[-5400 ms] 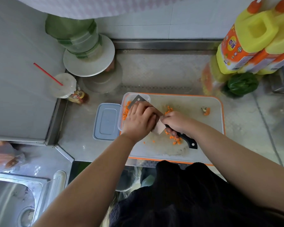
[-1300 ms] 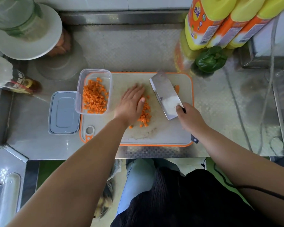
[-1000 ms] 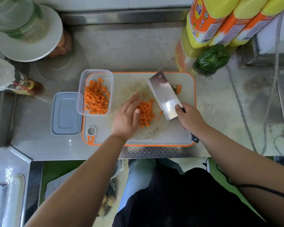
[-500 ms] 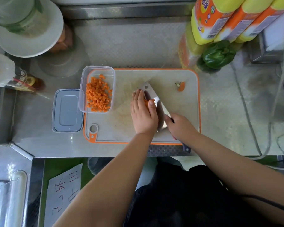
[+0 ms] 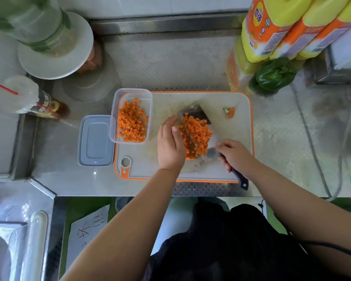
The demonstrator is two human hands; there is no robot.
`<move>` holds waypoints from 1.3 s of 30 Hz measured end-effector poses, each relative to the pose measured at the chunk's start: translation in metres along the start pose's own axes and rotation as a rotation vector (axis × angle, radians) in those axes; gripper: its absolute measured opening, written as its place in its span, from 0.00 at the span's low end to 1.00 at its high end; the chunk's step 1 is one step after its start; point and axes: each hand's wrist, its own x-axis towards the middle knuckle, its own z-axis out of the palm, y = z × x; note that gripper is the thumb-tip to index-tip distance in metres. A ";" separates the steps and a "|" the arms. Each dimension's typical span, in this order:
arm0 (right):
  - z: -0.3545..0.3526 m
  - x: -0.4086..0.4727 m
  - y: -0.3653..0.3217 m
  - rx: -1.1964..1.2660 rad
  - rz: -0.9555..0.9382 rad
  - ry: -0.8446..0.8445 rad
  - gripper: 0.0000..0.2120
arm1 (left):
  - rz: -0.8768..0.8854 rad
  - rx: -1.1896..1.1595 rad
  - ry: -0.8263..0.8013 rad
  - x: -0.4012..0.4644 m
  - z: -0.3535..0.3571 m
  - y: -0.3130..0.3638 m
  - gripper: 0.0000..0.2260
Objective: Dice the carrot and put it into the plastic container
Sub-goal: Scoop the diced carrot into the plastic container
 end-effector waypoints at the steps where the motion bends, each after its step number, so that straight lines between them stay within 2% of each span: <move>1: -0.001 -0.001 -0.004 0.009 0.002 0.001 0.17 | 0.040 0.024 -0.023 0.000 -0.004 0.000 0.20; 7: 0.007 -0.005 -0.040 0.037 0.005 -0.010 0.17 | 0.480 0.267 -0.059 0.015 -0.032 0.018 0.20; 9: 0.017 -0.006 -0.059 0.037 -0.006 -0.029 0.17 | 0.598 0.381 -0.121 0.023 -0.044 0.025 0.22; 12: 0.038 -0.003 -0.087 0.016 0.012 -0.097 0.14 | 0.679 0.515 -0.189 0.036 -0.064 0.026 0.25; 15: 0.059 0.003 -0.110 -0.028 0.032 -0.141 0.13 | 0.719 0.599 -0.192 0.052 -0.083 0.018 0.22; 20: 0.083 0.014 -0.133 -0.084 0.062 -0.162 0.09 | 0.744 0.606 -0.235 0.072 -0.106 -0.002 0.18; 28: 0.092 0.018 -0.147 -0.189 0.092 -0.175 0.13 | 0.675 0.577 -0.193 0.089 -0.109 -0.017 0.09; 34: 0.088 0.011 -0.147 -0.194 0.057 -0.150 0.10 | 0.455 0.564 -0.096 0.095 -0.108 -0.021 0.11; 39: 0.080 0.005 -0.143 -0.195 0.063 -0.068 0.09 | 0.179 0.654 -0.038 0.099 -0.115 -0.026 0.16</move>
